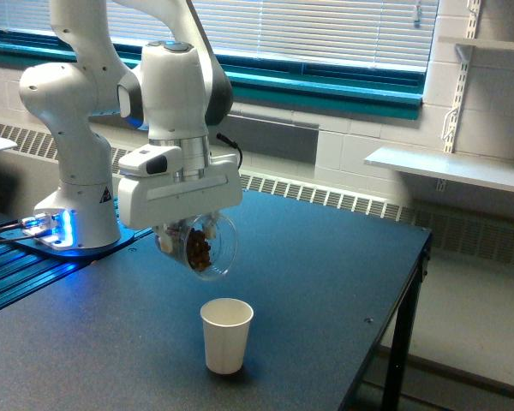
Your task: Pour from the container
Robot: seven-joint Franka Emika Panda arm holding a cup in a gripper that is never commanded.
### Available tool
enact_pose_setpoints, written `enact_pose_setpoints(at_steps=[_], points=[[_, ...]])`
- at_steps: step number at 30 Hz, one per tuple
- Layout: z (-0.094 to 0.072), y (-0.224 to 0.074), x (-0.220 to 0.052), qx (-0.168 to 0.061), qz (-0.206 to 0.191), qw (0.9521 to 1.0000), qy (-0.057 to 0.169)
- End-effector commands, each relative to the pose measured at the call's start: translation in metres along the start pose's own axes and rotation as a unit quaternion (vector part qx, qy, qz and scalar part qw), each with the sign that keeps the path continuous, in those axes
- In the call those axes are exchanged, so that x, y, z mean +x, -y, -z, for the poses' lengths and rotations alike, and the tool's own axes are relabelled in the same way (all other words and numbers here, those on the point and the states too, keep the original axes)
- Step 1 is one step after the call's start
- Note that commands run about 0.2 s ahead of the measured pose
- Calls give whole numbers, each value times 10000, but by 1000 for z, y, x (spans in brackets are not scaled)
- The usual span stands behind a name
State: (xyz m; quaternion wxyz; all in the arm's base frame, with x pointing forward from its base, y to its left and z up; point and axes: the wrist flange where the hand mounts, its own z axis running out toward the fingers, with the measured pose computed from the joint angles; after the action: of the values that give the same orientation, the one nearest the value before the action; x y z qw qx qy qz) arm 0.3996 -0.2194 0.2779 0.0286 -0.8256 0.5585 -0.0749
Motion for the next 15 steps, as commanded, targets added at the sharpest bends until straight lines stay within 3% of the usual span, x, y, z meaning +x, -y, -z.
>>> enact_pose_setpoints(at_steps=[1,15], points=[[-3,2,3,-86,149,9998,29],[-12,4,6,-233,217,9995,65]])
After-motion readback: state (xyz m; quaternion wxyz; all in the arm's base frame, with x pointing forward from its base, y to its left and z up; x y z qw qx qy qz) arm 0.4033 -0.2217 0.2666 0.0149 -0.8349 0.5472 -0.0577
